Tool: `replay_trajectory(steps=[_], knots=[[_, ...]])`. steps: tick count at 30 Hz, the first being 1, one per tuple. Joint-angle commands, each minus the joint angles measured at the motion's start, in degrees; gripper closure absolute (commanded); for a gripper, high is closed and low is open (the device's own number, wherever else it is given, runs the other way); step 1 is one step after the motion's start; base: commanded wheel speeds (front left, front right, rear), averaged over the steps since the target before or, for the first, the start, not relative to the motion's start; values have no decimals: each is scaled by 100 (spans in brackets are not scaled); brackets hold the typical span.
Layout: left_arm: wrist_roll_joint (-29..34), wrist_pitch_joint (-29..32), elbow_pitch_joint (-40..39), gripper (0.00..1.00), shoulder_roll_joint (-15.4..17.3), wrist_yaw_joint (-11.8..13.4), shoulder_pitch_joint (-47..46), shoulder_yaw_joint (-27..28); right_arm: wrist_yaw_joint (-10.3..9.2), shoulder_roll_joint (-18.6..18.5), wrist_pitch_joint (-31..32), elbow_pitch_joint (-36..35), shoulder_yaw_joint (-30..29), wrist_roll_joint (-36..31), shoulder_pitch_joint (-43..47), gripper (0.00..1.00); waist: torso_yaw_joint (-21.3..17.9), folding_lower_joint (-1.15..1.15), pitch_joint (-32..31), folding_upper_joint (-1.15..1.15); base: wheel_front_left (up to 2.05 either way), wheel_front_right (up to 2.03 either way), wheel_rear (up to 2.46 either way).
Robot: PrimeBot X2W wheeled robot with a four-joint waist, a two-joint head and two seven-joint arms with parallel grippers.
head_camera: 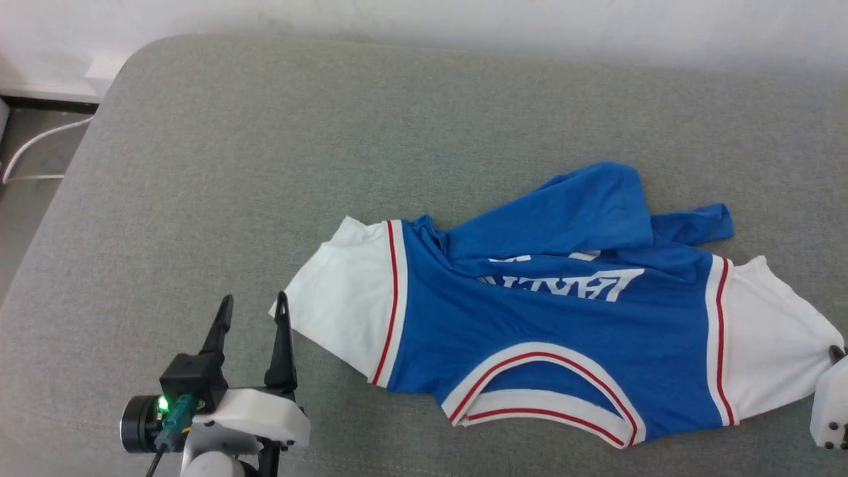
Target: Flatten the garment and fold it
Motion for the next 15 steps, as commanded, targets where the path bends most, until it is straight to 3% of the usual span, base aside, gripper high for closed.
replay_trajectory(steps=[1,2,3,12,15], knots=[[-35,-11,52,0,10,-77,6,-11,-13,-3,-32,25,-18,-38,-83,100,-64,0,-45,0,0,0,0],[-56,29,117,0,14,-106,9,-31,-13,-9,-60,32,-12,-47,-81,71,-85,0,-56,0,0,0,0],[-73,87,175,0,23,-138,9,-56,-13,-11,-120,24,0,-59,-78,0,-105,0,-65,0,0,0,0],[-392,1129,372,0,248,-375,16,-69,-13,434,-1023,-737,34,192,116,0,-354,0,-165,0,0,0,0],[-331,1662,463,0,530,-393,-31,-76,-13,673,-1180,-1124,131,313,291,0,-475,0,-177,0,0,0,0]])
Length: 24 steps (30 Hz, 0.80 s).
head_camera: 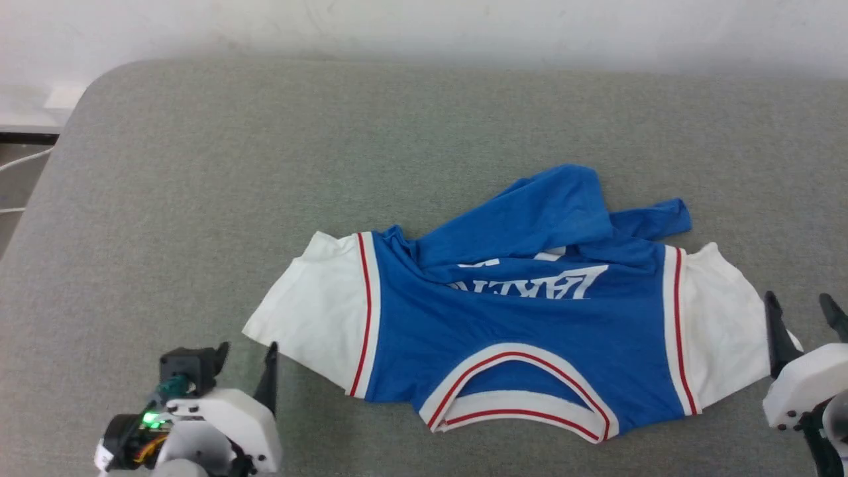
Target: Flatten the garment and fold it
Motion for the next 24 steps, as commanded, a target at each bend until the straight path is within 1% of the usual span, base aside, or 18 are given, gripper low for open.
replay_trajectory(steps=[1,4,6,10,16,20,23,24], knots=[[13,89,13,0,90,6,-64,43,-12,57,-53,-124,18,26,108,0,-103,0,-17,0,0,0,0],[47,520,57,0,271,83,-161,85,-12,209,-103,-480,139,47,248,0,-233,0,10,0,0,0,0],[65,854,90,0,391,78,-225,69,-12,264,-95,-679,283,69,304,0,-331,0,58,0,0,0,0],[57,1477,75,0,593,-6,-409,8,-12,324,-35,-1016,516,86,339,0,-503,0,201,0,0,0,0],[-11,2209,184,0,830,-93,-699,-10,-12,356,-17,-1281,618,-10,385,0,-677,0,423,0,0,0,0],[-96,2607,413,0,949,-224,-791,-60,-12,407,-33,-1308,673,-34,384,0,-769,0,558,0,0,0,0],[-273,3030,614,0,963,-433,-749,-201,-12,419,-48,-1296,681,-58,367,0,-801,0,629,0,0,0,0],[-386,3219,669,53,951,-511,-707,-261,-12,420,-47,-1288,677,-72,365,0,-805,0,638,0,0,0,0]])
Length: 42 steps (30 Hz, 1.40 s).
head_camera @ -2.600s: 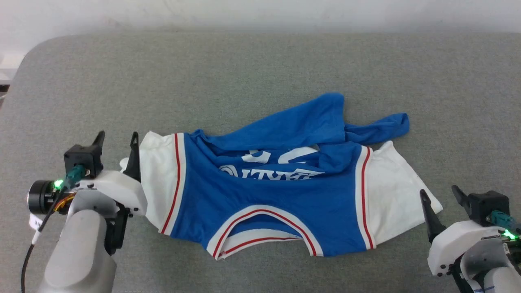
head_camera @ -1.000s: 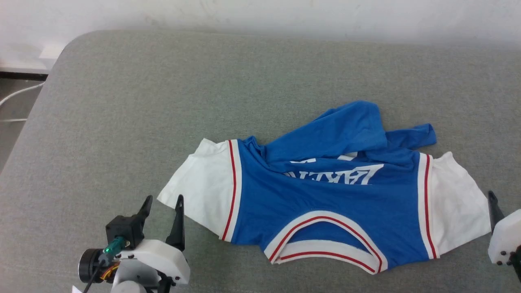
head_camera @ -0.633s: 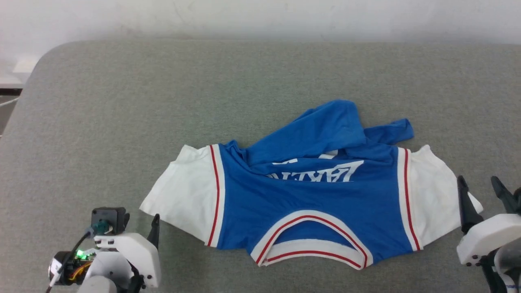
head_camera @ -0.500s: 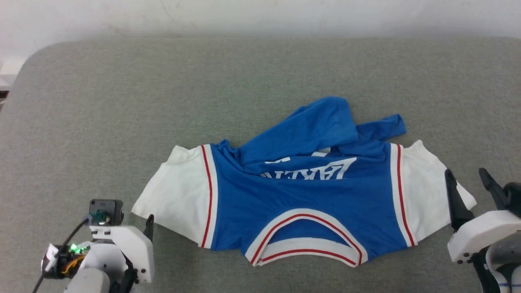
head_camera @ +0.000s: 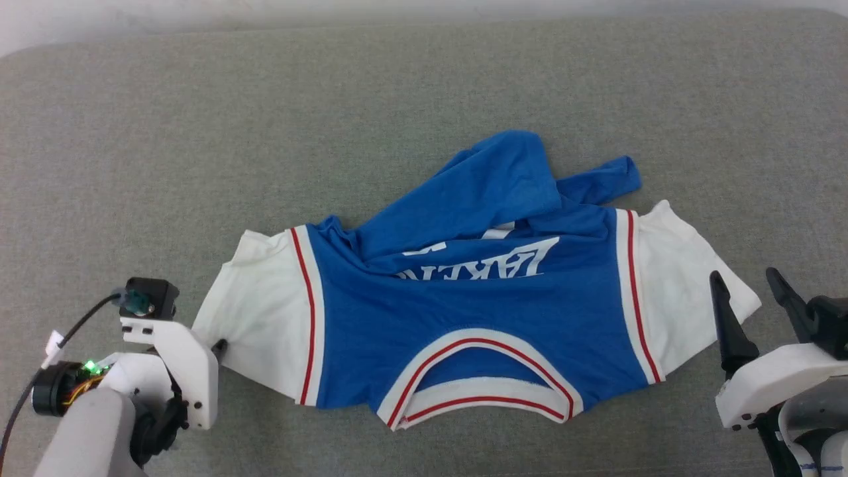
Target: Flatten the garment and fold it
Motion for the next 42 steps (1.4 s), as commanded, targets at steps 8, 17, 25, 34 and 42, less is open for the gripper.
replay_trajectory(steps=[8,17,25,34,42], knots=[[-546,463,-234,100,-135,-75,438,-184,-12,-188,188,122,-60,-114,37,0,114,1,-54,0,0,0,0],[-639,69,-1700,100,-342,482,718,186,-12,-789,1284,448,-64,183,24,0,470,1,-252,0,0,0,0],[-641,293,-3071,100,-452,770,1209,137,-12,-1390,2450,965,-24,548,-307,0,750,1,-147,0,0,0,0],[-648,322,-3578,100,-599,824,1301,-74,-12,-1796,2822,1749,105,623,-764,0,1001,1,141,0,0,0,0],[-768,172,-3511,100,-678,735,1234,-143,-12,-1760,2855,2014,429,885,-730,100,1028,1,72,0,0,0,0]])
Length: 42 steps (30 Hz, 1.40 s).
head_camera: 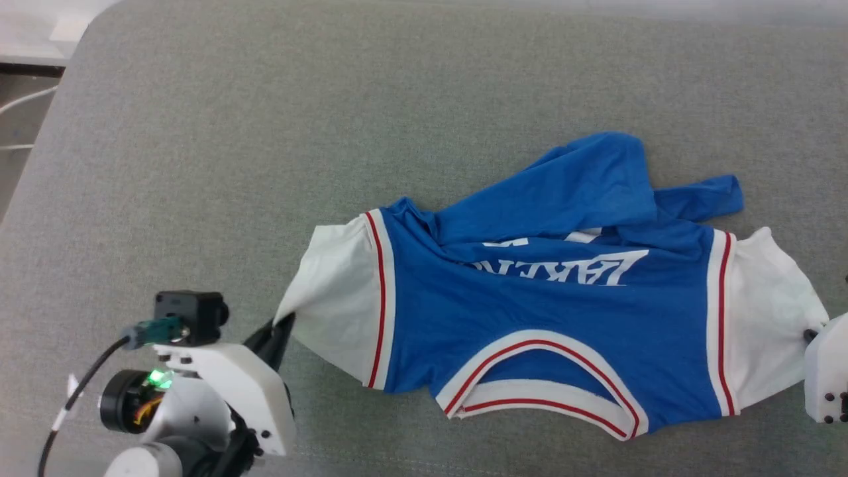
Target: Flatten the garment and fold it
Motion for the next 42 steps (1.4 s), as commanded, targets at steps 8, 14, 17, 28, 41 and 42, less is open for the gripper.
replay_trajectory(steps=[8,14,17,28,41,42], knots=[[-137,-587,-36,100,60,-134,-182,354,-4,-5,-417,-765,77,422,-83,100,-380,0,-637,0,0,0,0],[-513,-945,-311,100,35,-159,-393,823,-4,-189,-551,-1777,62,967,-374,100,-640,0,-1055,0,0,0,0],[-587,-1099,-501,100,74,-112,-565,1080,-4,-263,-640,-2179,-17,1144,-593,100,-739,0,-1184,0,0,0,0],[-813,-1374,-1179,100,391,-72,-1773,1735,-4,-279,-703,-2933,-391,1412,-1874,100,-996,0,-1308,0,0,0,0],[-630,-1340,151,100,867,-256,-4224,1371,-4,-691,-965,-1645,541,1322,-4232,100,-1128,0,-401,0,0,0,0],[-608,-1351,319,100,904,-278,-4440,1342,-4,-698,-1011,-1489,621,1316,-4454,100,-1134,0,-256,0,0,0,0]])
